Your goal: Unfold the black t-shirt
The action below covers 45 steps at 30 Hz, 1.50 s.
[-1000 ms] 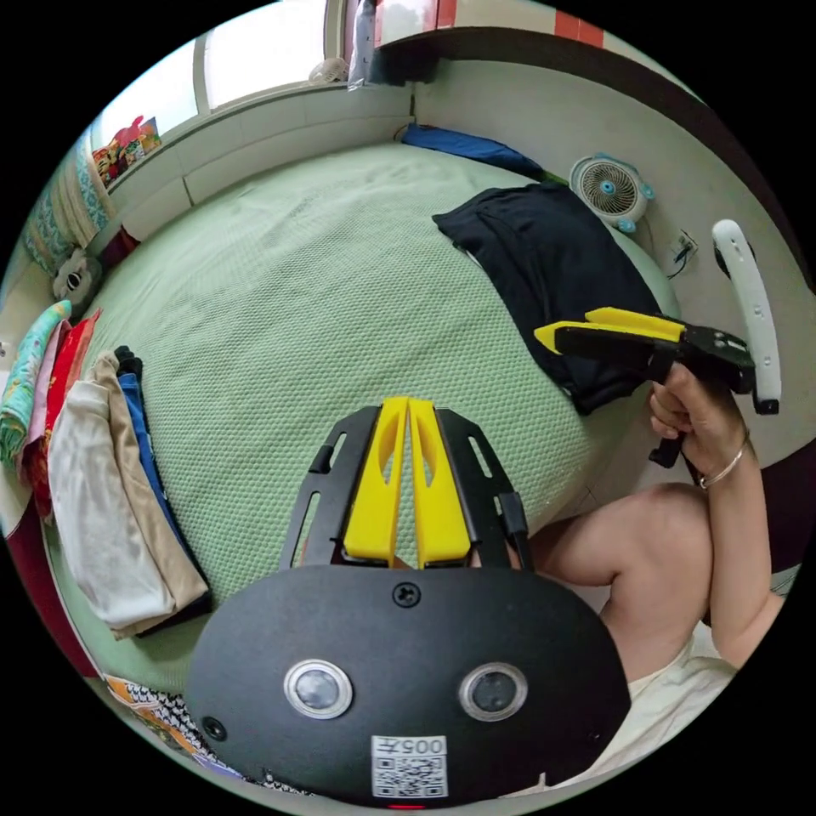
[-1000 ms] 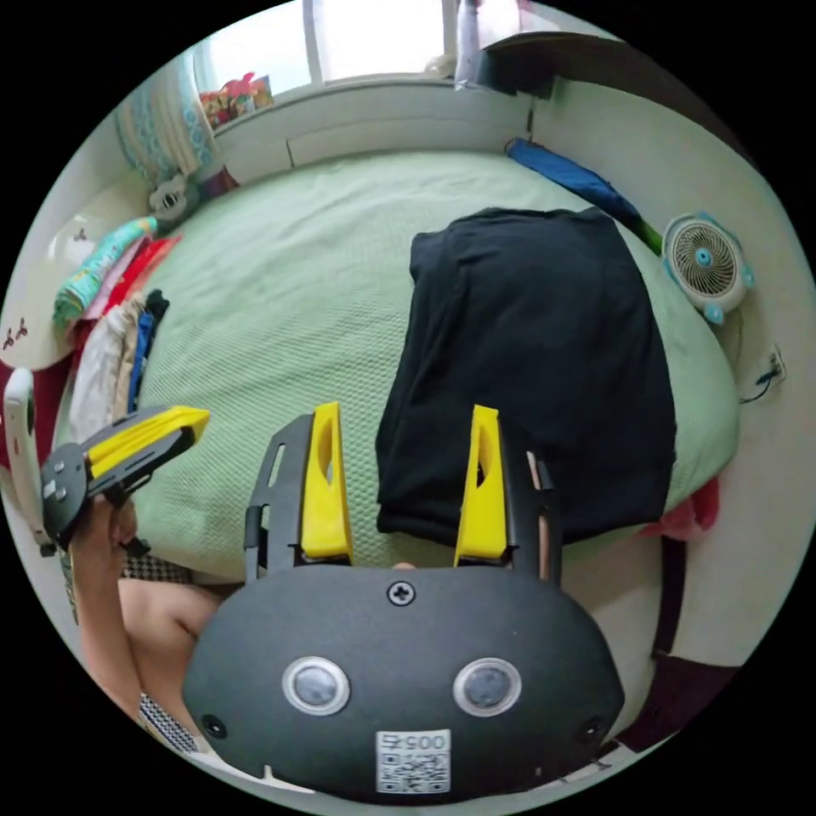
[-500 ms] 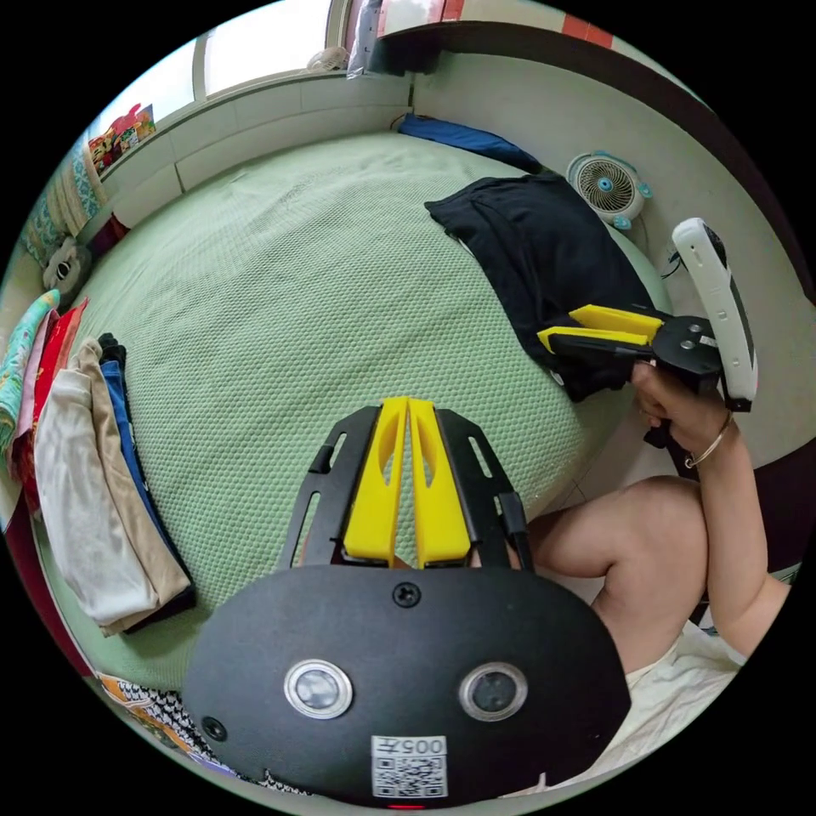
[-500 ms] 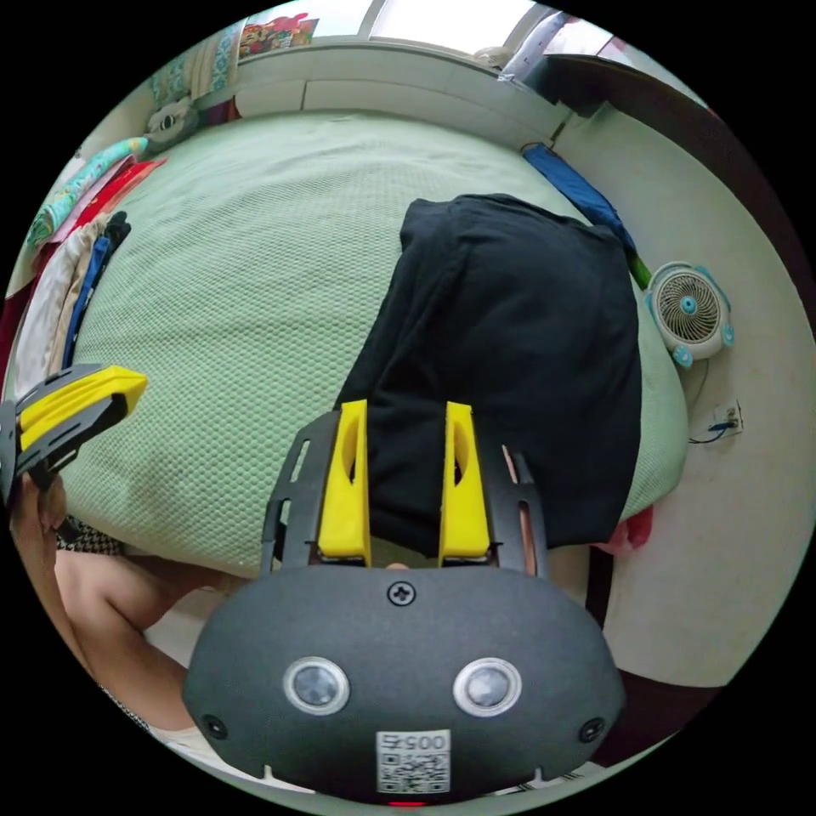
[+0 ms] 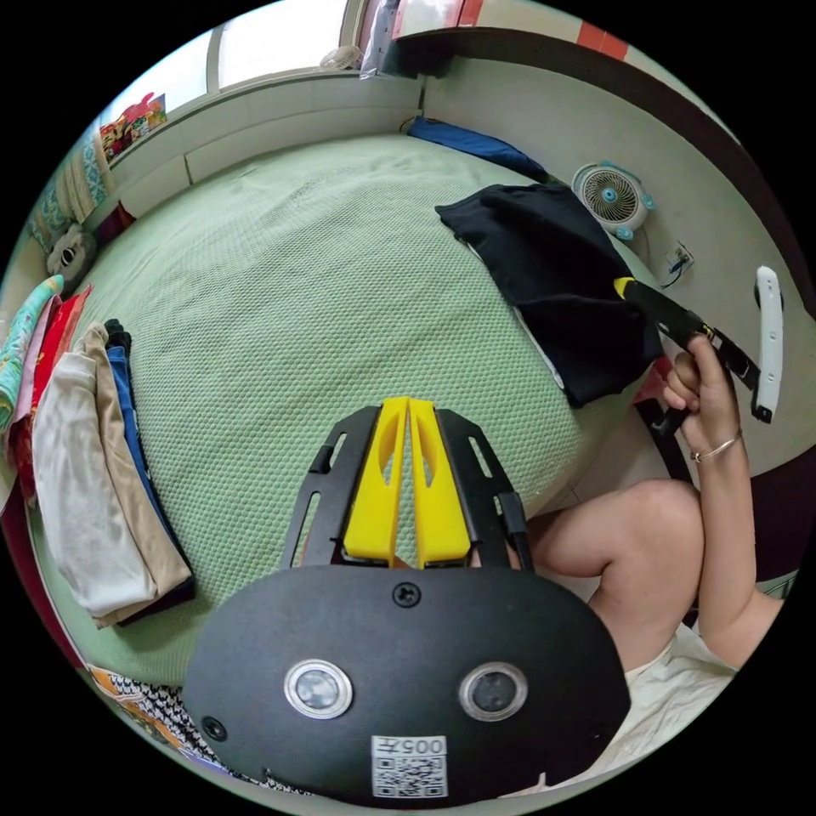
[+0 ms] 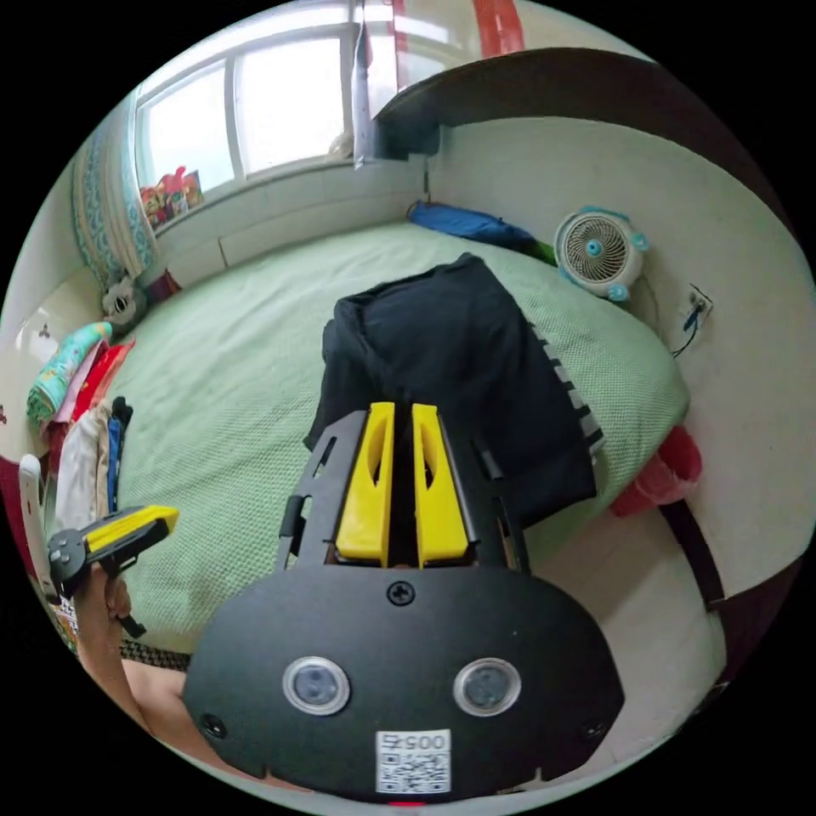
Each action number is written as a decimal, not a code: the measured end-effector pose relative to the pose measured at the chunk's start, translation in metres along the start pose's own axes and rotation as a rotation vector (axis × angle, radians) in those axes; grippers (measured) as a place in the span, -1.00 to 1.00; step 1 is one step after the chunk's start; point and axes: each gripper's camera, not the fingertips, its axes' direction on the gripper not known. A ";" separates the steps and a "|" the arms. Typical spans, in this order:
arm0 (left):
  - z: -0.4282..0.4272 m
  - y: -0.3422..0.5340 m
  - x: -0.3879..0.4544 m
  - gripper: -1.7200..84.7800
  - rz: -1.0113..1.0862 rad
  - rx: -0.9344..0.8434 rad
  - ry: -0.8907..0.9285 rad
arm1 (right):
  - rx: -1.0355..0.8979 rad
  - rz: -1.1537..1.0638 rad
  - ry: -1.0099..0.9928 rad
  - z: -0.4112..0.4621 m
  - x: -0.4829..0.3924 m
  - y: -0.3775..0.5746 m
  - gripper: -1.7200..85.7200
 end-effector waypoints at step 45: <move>-0.007 0.017 -0.066 -0.97 -0.019 -0.026 0.021 | -0.180 -0.065 -0.304 0.043 0.013 -0.019 -0.99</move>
